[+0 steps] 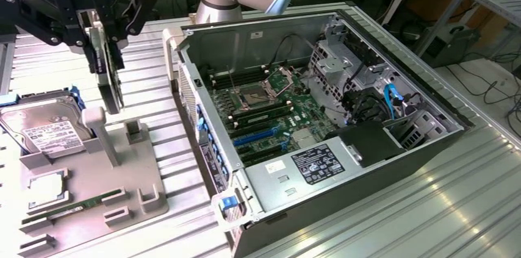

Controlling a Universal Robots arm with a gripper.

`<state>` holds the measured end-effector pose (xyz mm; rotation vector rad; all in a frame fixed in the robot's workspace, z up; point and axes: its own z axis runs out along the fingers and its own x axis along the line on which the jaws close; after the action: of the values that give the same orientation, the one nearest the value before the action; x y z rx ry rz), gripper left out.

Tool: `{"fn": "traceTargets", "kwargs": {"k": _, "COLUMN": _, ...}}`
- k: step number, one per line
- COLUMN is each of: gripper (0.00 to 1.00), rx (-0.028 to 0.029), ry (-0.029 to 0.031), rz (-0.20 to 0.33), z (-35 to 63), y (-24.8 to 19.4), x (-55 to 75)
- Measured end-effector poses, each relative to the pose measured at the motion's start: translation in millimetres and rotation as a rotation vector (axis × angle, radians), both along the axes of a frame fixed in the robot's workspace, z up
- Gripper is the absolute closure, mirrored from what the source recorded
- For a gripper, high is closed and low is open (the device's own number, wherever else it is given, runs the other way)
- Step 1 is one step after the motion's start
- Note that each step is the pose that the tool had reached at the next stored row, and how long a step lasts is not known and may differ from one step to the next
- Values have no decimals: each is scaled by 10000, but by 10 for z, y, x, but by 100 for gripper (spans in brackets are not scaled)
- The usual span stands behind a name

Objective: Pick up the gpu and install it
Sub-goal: 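Pick up the gpu and move the gpu toward the slot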

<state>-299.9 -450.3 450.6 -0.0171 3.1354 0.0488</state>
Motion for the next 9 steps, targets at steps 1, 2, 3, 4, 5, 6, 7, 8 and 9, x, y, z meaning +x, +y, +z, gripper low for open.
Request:
{"fn": "traceTargets", "kwargs": {"k": 1, "gripper": 72, "rx": 0, "ry": 0, "rz": 0, "z": 0, "y": 0, "x": 35}}
{"fn": "traceTargets", "kwargs": {"k": 2, "gripper": 72, "rx": 1, "ry": -1, "rz": -1, "z": -1, "y": 0, "x": 41}}
{"fn": "traceTargets", "kwargs": {"k": 3, "gripper": 72, "rx": 0, "ry": 0, "rz": -1, "z": 0, "y": 0, "x": 47}}
{"fn": "traceTargets", "kwargs": {"k": 4, "gripper": 72, "rx": 1, "ry": -1, "rz": -1, "z": 0, "y": 0, "x": 53}}
{"fn": "traceTargets", "kwargs": {"k": 5, "gripper": 72, "rx": 0, "ry": 0, "rz": -1, "z": 0, "y": 0, "x": 61}}
{"fn": "traceTargets", "kwargs": {"k": 6, "gripper": 72, "rx": 0, "ry": 0, "rz": 0, "z": 0, "y": 0, "x": 68}}
{"fn": "traceTargets", "kwargs": {"k": 7, "gripper": 72, "rx": 0, "ry": -1, "rz": -1, "z": 0, "y": 0, "x": 75}}
{"fn": "traceTargets", "kwargs": {"k": 8, "gripper": 72, "rx": 0, "ry": 0, "rz": -1, "z": 0, "y": 0, "x": 83}}
{"fn": "traceTargets", "kwargs": {"k": 9, "gripper": 72, "rx": 1, "ry": -1, "rz": 0, "z": -1, "y": 0, "x": 92}}
